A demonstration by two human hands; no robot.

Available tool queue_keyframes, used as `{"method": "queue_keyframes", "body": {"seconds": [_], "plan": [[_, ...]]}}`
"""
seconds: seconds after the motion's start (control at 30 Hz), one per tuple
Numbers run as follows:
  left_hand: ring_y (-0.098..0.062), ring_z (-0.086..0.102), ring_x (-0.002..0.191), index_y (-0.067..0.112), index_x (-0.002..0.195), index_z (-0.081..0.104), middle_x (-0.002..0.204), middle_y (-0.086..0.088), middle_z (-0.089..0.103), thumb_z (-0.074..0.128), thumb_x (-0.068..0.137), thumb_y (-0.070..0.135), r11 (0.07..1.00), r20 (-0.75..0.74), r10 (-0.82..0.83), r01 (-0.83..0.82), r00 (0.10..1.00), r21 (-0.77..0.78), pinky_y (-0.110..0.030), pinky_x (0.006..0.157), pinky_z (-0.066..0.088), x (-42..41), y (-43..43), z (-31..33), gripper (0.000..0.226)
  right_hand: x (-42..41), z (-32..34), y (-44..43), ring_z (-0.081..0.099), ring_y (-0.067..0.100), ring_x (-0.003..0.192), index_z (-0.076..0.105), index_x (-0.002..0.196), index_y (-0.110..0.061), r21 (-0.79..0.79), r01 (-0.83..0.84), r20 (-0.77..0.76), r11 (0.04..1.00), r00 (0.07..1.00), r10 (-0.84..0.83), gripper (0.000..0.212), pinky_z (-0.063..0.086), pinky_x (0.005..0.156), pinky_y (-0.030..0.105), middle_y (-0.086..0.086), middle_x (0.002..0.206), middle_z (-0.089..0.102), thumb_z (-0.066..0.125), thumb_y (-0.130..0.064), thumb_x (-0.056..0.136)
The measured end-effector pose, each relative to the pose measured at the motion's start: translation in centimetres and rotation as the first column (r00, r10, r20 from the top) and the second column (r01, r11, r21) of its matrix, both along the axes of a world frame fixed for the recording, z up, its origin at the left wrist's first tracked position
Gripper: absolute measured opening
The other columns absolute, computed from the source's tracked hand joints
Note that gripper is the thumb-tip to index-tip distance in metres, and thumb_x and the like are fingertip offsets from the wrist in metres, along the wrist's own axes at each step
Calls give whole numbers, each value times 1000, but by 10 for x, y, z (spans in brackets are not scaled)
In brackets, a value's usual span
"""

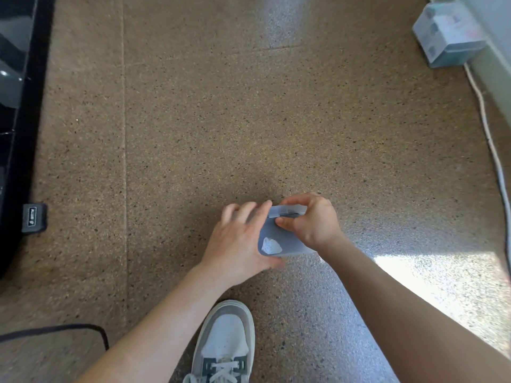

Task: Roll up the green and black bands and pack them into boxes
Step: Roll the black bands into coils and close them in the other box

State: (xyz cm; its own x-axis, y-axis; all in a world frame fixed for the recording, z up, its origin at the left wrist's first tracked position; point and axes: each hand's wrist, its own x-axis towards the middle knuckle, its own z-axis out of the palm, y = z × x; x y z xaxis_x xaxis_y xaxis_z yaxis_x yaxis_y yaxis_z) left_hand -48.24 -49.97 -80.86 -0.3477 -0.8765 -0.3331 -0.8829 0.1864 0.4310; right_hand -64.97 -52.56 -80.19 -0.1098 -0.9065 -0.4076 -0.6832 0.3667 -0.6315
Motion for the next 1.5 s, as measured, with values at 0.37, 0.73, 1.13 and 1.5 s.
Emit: {"method": "queue_keyframes", "body": {"seconds": [0.37,0.73,1.13,1.5], "plan": [[-26,53,121,20,139,48,134,1,57,64,54,76,969,25,-1,7,1000,-245,-35,101,43,4,4,-7,103,-15,-2,12,46,21,126,68,116,-29,30,29,177,999,984,-34,38,37,108,40,2,135,49,75,-14,82],[-18,45,118,27,132,41,128,9,51,78,55,63,993,14,-26,27,1000,-114,-30,97,36,-5,-5,7,93,-29,-5,-5,60,19,77,68,73,-21,246,391,273,887,850,-450,24,44,60,26,0,84,68,71,3,71],[-24,58,107,22,117,68,116,2,69,80,71,16,968,-273,243,-252,931,3,-24,87,35,-15,-14,4,48,-26,-2,4,59,14,90,71,97,-24,140,333,179,933,918,-354,24,46,76,24,-6,101,66,69,-8,78],[-21,56,108,29,122,66,121,10,67,78,72,25,960,-237,264,-278,935,-28,-26,89,38,-16,-12,-3,51,-9,34,20,4,19,149,9,153,-21,275,-620,-376,735,634,676,112,17,118,49,-4,160,10,76,-55,70]]}}
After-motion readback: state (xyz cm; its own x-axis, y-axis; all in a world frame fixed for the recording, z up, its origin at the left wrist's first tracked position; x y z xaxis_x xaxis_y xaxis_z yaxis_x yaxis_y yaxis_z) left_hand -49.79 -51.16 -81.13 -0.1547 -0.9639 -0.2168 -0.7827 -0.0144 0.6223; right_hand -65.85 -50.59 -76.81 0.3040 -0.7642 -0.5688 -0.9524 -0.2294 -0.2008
